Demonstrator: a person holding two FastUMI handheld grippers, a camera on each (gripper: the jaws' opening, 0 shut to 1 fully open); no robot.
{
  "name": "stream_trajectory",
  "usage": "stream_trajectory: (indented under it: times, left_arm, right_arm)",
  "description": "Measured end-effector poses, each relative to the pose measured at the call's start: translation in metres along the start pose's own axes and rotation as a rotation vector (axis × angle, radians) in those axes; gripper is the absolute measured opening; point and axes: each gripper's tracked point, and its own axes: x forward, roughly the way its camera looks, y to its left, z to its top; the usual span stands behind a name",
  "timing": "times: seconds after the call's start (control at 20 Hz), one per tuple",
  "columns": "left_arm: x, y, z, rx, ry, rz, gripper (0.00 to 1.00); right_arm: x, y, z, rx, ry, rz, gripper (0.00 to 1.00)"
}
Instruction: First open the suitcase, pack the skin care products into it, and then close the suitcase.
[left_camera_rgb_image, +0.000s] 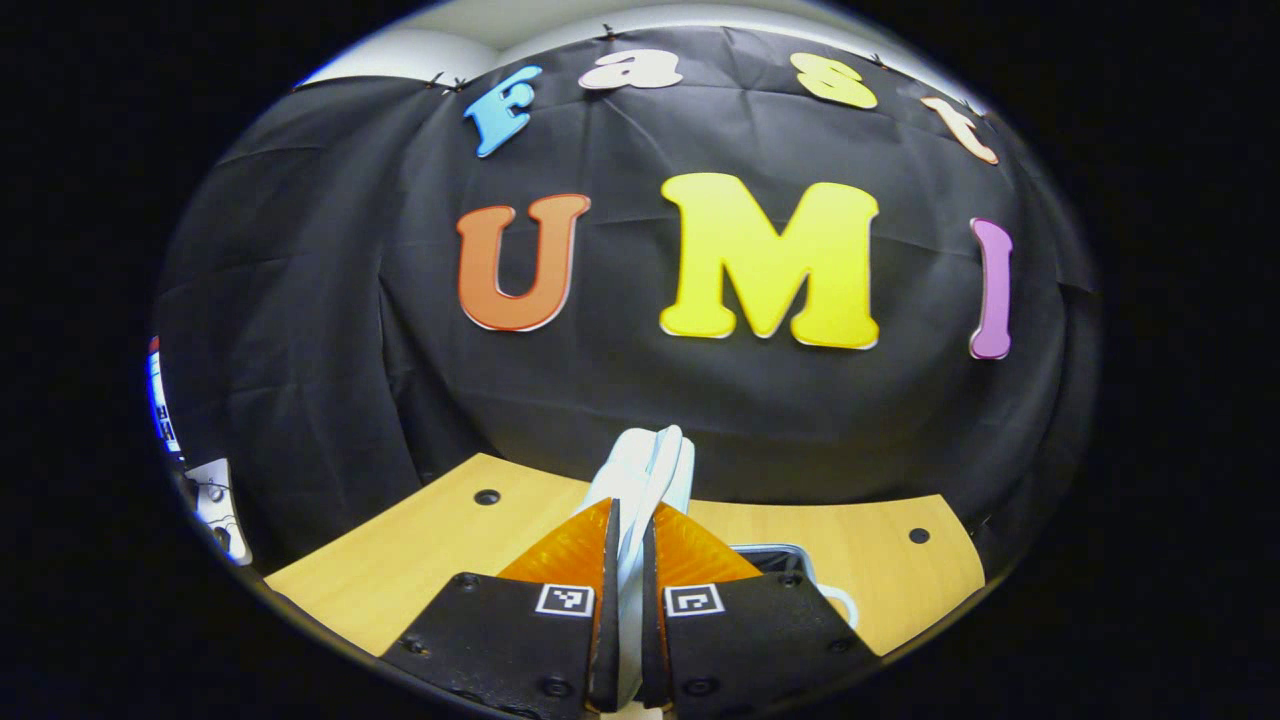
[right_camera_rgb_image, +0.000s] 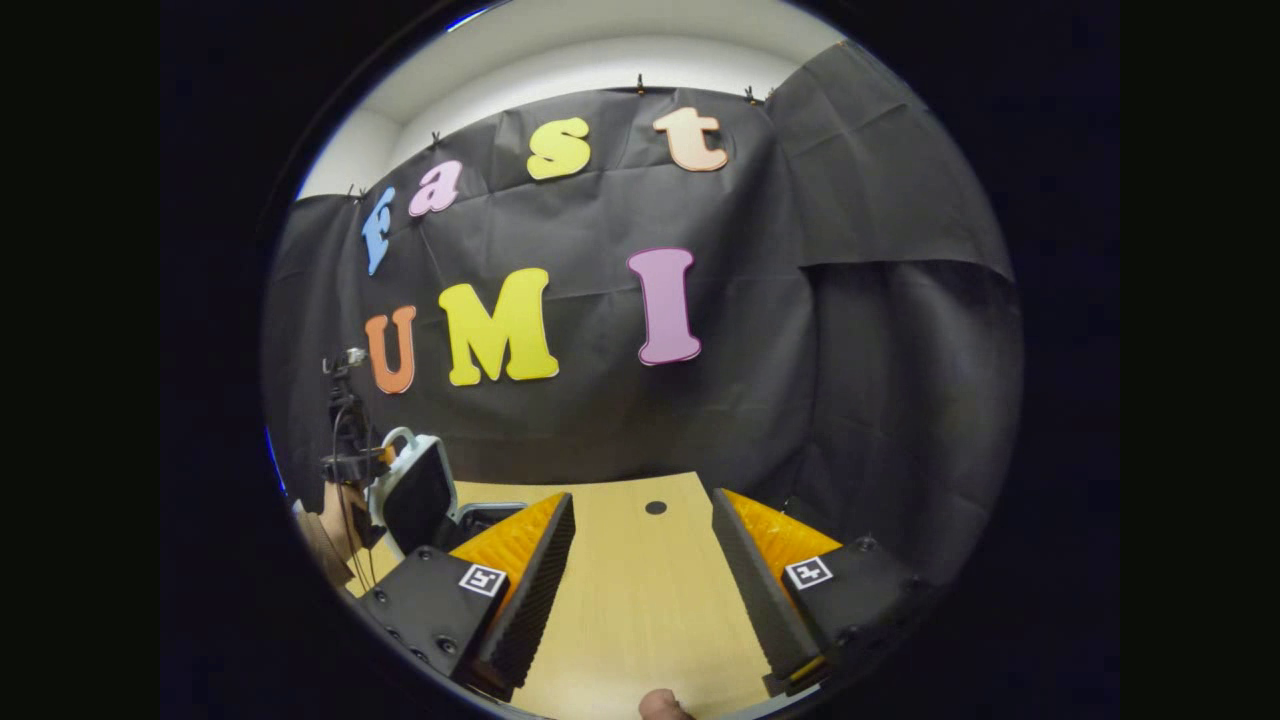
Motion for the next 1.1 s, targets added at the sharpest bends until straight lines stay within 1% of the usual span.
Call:
stream_trajectory:
  times: [0.15,0.25,0.35,0.45,0.6,0.7,0.9,0.95,1.0,1.05,1.1]
  left_arm:
    - [0.002,-0.073,-0.035,0.045,0.049,-0.058,0.12]
    - [0.002,-0.11,-0.064,0.098,0.091,-0.083,0.12]
    - [0.009,-0.139,-0.093,0.148,0.134,-0.103,0.12]
    - [0.008,-0.155,-0.121,0.205,0.167,-0.105,0.12]
    - [0.017,-0.168,-0.155,0.302,0.208,-0.103,0.12]
    - [0.022,-0.171,-0.173,0.331,0.238,-0.098,0.12]
    - [0.029,-0.173,-0.189,0.383,0.268,-0.078,0.12]
    - [0.029,-0.177,-0.192,0.392,0.276,-0.08,0.14]
    - [0.027,-0.186,-0.201,0.389,0.29,-0.104,0.17]
    - [0.025,-0.192,-0.208,0.39,0.301,-0.114,0.28]
    - [0.024,-0.191,-0.206,0.396,0.309,-0.115,0.35]
  right_arm:
    - [0.0,-0.018,-0.005,-0.011,-0.002,0.007,0.82]
    - [0.004,-0.031,-0.015,-0.002,0.008,0.001,0.82]
    - [0.007,-0.05,-0.025,0.0,0.023,-0.014,0.82]
    - [0.01,-0.071,-0.036,0.011,0.042,-0.036,0.83]
    - [0.015,-0.099,-0.054,0.046,0.083,-0.082,0.82]
    - [0.018,-0.112,-0.066,0.059,0.106,-0.104,0.83]
    - [0.023,-0.129,-0.09,0.054,0.157,-0.133,0.82]
    - [0.025,-0.132,-0.094,0.056,0.166,-0.139,0.82]
    - [0.027,-0.135,-0.097,0.058,0.176,-0.142,0.83]
    - [0.028,-0.137,-0.1,0.059,0.182,-0.145,0.82]
    - [0.03,-0.138,-0.1,0.06,0.185,-0.146,0.79]
